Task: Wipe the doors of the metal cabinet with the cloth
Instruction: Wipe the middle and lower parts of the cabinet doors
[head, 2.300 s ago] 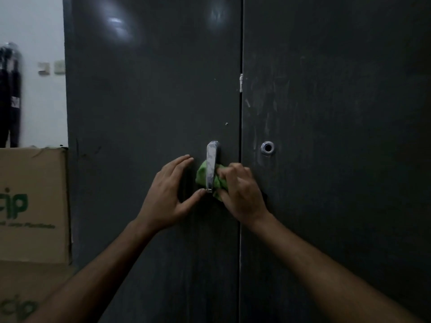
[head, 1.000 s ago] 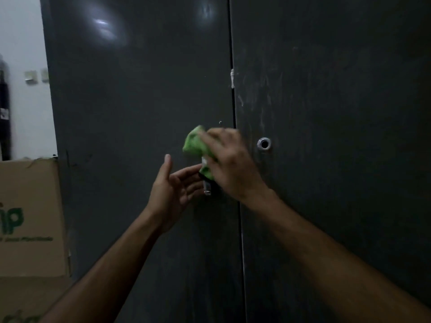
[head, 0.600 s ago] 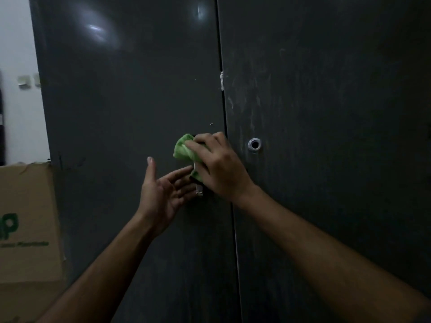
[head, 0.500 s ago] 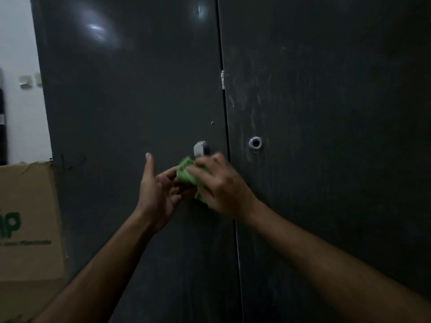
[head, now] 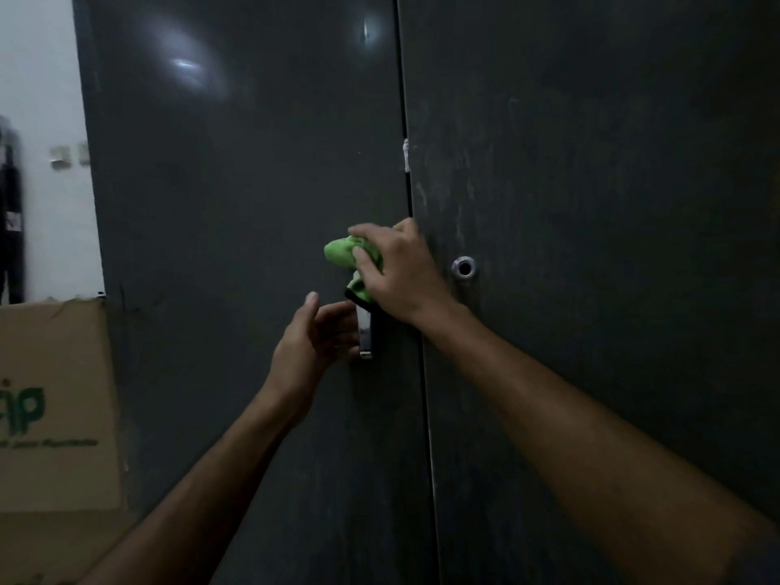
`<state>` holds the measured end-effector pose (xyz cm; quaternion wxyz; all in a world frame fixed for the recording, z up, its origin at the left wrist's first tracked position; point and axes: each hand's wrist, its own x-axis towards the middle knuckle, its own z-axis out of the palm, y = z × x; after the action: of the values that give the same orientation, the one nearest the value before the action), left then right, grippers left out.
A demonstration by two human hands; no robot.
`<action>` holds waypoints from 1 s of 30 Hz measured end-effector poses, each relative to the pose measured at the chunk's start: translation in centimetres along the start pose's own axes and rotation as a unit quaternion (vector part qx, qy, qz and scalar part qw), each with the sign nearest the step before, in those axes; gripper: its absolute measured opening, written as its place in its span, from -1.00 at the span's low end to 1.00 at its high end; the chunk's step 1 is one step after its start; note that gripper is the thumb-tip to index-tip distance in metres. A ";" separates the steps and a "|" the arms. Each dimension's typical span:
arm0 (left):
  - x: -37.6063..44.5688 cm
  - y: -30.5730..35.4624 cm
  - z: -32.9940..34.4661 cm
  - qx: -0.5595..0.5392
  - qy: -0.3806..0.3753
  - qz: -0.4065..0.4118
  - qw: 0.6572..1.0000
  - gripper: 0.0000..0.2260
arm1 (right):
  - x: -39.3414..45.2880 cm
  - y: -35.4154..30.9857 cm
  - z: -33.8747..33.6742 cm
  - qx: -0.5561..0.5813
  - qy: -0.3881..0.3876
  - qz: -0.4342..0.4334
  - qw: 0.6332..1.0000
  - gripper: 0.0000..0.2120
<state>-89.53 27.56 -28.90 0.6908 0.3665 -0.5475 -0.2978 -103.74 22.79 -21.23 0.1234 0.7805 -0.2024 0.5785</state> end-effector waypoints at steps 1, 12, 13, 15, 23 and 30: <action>0.0 -0.1 0.2 -0.006 0.010 0.005 1.000 -0.50 | -0.4 0.2 0.3 0.014 0.012 0.013 1.000 -0.69; -0.1 -0.1 0.9 -0.021 0.005 0.029 0.999 -0.41 | -3.8 -0.3 1.4 0.106 0.127 0.102 0.981 -0.76; -0.1 -0.2 0.8 -0.018 0.004 0.028 0.999 -0.41 | -3.6 -0.4 1.4 0.107 0.132 0.100 0.980 -0.76; 0.1 -0.3 0.7 -0.014 0.000 0.026 1.000 -0.43 | -4.6 0.0 1.5 0.105 0.110 0.101 0.983 -0.79; -0.3 0.4 1.6 0.154 0.099 0.208 0.961 -0.83 | -2.9 -0.4 -1.5 0.120 0.143 0.112 0.976 -0.87; 0.1 4.4 1.9 0.093 0.020 0.208 0.974 -0.69 | -2.2 -3.9 0.0 0.242 0.094 0.114 0.959 -0.83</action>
<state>-91.33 29.55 -24.91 0.7114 0.3132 -0.6229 -0.0880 -102.50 26.66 -23.11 -0.1177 0.7004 -0.1318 0.6915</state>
